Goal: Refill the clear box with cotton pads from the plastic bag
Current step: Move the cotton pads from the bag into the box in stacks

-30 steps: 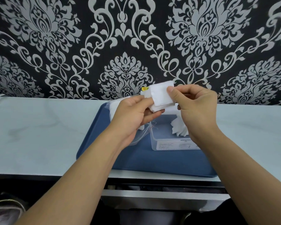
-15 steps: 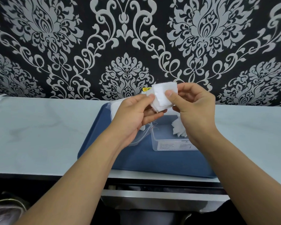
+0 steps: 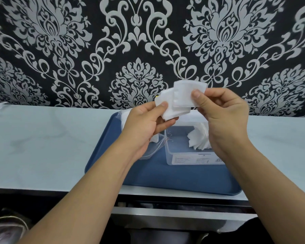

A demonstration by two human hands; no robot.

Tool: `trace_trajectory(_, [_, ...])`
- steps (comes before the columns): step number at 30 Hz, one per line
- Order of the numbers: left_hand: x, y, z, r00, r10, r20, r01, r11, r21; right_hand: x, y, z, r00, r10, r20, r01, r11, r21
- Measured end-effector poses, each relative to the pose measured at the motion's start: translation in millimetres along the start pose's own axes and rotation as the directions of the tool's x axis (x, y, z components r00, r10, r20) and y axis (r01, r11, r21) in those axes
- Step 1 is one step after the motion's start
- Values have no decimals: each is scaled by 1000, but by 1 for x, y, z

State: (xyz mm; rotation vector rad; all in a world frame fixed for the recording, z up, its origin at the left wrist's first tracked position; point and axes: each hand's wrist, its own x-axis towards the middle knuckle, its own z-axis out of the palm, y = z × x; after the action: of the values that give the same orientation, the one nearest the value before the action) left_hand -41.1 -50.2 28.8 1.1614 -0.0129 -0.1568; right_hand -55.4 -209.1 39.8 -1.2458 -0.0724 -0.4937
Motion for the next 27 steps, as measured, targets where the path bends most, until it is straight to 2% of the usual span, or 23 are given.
trace_trajectory(3, [1,-1,-1,1000,20,-22,-19,999,41,2,-4,-4,993,48,110,-54,997,46])
trace_trajectory(5, [0,-1,0,1000,26,0,-26,997,66,1,-3,-3,981,81,177,-77,997,-30])
trace_trajectory(8, [-2,-2,4,999,28,37,-31,997,77,0,3,0,986,63,156,-37,985,-166])
trace_trajectory(12, [-3,-4,4,995,41,93,-49,995,82,2,7,-1,994,2,110,22,976,-215])
trace_trajectory(17, [0,-4,-3,985,52,165,-76,987,139,3,7,-4,979,-83,186,145,925,-351])
trace_trajectory(20, [-1,3,-8,977,-27,211,18,999,46,4,7,-6,969,-72,237,164,905,-392])
trace_trajectory(22, [-2,4,-7,981,-66,180,56,997,57,4,9,-6,957,-81,279,197,887,-417])
trace_trajectory(24, [-1,1,-5,993,-59,103,42,987,156,4,12,-6,943,-89,320,234,862,-449])
trace_trajectory(27, [0,-2,-5,996,-27,83,10,980,200,2,13,-5,924,-104,367,298,799,-523])
